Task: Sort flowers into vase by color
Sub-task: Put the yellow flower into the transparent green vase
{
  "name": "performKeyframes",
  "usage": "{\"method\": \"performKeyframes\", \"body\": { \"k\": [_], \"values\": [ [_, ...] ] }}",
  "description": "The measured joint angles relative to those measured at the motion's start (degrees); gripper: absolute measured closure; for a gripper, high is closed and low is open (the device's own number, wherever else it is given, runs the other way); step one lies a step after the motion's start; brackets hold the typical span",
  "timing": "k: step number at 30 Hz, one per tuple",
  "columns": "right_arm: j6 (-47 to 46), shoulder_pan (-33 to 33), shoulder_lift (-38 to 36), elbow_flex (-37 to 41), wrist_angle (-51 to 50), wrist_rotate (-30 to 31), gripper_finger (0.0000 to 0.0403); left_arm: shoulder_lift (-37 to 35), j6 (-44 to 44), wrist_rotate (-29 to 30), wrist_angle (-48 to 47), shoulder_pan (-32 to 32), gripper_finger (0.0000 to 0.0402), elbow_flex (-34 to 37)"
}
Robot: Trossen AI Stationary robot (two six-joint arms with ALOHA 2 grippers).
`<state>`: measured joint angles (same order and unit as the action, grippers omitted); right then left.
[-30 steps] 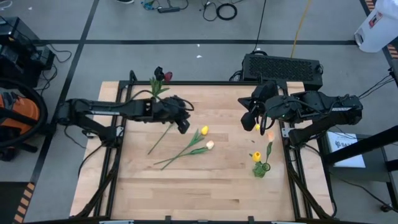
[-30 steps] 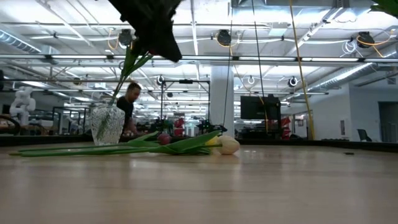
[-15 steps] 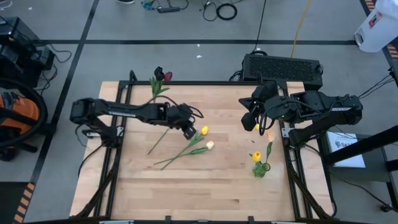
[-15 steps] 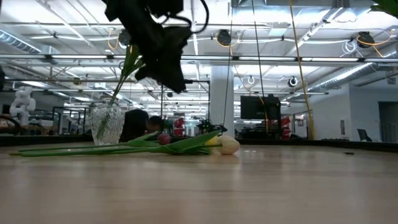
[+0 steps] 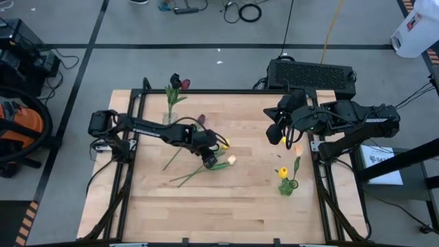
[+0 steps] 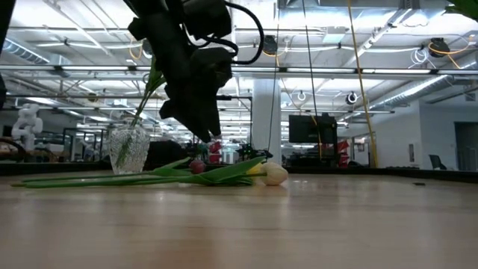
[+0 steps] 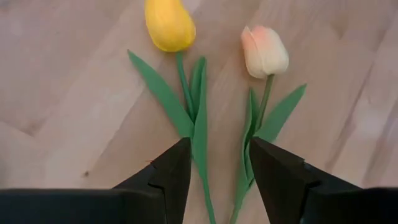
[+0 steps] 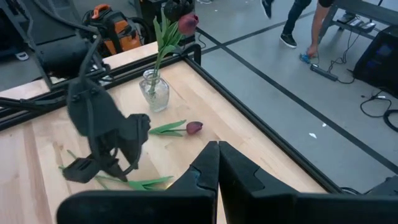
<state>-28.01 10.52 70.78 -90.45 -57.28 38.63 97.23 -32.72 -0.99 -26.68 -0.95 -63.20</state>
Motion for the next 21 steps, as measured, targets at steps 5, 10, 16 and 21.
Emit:
{"method": "performKeyframes", "body": {
  "k": [5,10,16,21],
  "values": [
    [0.0,0.0,0.0,0.0,0.0,0.0,0.0403,1.8,-0.1,2.0,-0.4,1.3,0.0230,0.0],
    [-0.1,0.0,0.0,0.0,0.0,0.0,0.0403,6.3,-3.5,0.8,-0.4,2.0,0.0230,0.0],
    [-1.3,0.0,0.0,0.0,0.0,0.0,0.0403,10.7,-4.4,1.3,-0.5,3.2,0.0230,-0.2],
    [-1.3,0.0,0.0,0.0,0.0,0.0,0.0403,13.2,-4.2,4.0,-1.1,3.8,0.0246,-0.4]
  ]
}}
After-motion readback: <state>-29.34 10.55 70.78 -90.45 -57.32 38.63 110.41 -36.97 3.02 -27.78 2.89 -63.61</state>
